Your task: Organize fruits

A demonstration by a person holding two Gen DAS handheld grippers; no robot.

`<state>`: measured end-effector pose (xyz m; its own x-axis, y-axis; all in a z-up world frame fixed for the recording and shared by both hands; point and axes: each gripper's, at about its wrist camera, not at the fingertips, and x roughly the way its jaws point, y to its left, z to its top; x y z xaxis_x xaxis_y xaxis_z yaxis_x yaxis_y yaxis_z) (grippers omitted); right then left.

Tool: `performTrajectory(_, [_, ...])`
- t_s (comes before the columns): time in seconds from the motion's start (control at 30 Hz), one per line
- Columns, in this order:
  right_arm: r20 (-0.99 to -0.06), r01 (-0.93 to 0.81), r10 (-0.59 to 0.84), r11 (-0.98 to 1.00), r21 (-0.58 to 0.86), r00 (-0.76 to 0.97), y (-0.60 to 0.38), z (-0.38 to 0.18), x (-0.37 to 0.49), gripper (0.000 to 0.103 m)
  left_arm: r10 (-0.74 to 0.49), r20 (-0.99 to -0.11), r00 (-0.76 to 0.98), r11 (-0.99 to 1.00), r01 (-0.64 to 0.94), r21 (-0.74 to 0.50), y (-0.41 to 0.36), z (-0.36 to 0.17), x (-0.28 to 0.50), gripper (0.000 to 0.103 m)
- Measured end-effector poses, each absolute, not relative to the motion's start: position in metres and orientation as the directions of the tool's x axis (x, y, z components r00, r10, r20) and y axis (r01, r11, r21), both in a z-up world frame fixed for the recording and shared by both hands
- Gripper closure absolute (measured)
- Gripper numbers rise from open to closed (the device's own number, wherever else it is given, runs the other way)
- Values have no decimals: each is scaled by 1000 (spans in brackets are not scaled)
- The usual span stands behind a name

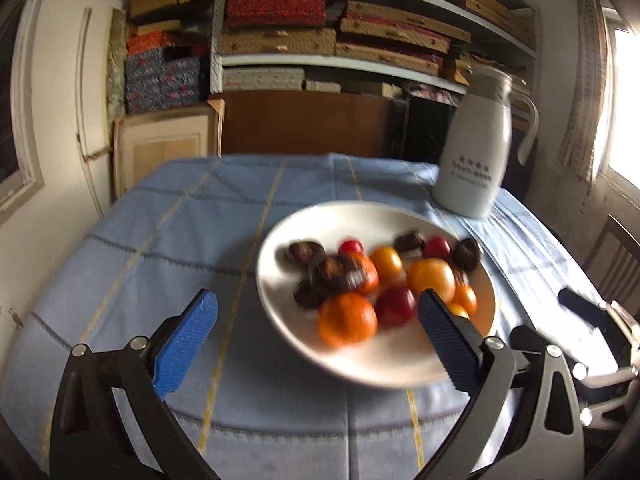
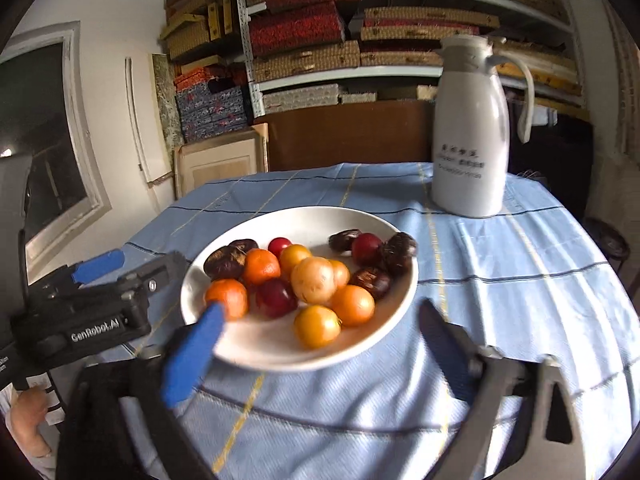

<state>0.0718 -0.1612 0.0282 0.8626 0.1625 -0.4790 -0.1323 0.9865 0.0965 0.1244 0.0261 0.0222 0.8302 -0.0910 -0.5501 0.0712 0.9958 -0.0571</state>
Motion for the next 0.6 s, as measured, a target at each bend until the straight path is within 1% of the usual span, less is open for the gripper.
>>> performTrajectory(0.03, [-487, -104, 123, 992, 67, 865, -161, 28, 66, 3, -107, -564, 819, 994, 86, -64, 26, 18, 120, 5])
performTrajectory(0.1, [-504, -90, 106, 994, 57, 857, -162, 27, 58, 3, -159, -577, 801, 987, 119, -107, 29, 14, 109, 5])
performTrajectory(0.2, [-500, -117, 160, 986, 116, 851, -168, 23, 40, 3, -267, -556, 787, 962, 183, -204, 35, 12, 93, 5])
performTrajectory(0.27, [-494, -128, 180, 982, 138, 851, -172, 18, 29, 3, -297, -531, 793, 952, 202, -230, 36, 13, 84, 4])
performTrajectory(0.3, [-491, -125, 179, 982, 140, 853, -173, 16, 25, 3, -279, -521, 807, 958, 193, -214, 35, 15, 79, 4])
performTrajectory(0.33, [-488, -121, 174, 983, 140, 855, -173, 16, 20, 3, -219, -509, 832, 974, 159, -158, 31, 18, 72, 4])
performTrajectory(0.4, [-475, -140, 192, 980, 143, 859, -169, 18, 16, 3, -136, -492, 860, 991, 120, -65, 22, 23, 66, 4])
performTrajectory(0.47, [-464, -158, 197, 980, 123, 864, -163, 24, 19, 3, -101, -463, 880, 990, 135, 41, 6, 29, 63, 5])
performTrajectory(0.5, [-460, -160, 196, 980, 115, 866, -161, 28, 23, 3, -34, -455, 890, 992, 86, 94, 0, 33, 66, 4])
performTrajectory(0.57, [-481, -149, 181, 983, 105, 858, -160, 36, 36, 3, 13, -504, 864, 994, 46, 104, 1, 38, 79, 5])
performTrajectory(0.6, [-501, -146, 185, 982, 116, 845, -162, 38, 45, 3, 4, -543, 840, 995, 48, 82, 3, 39, 89, 5])
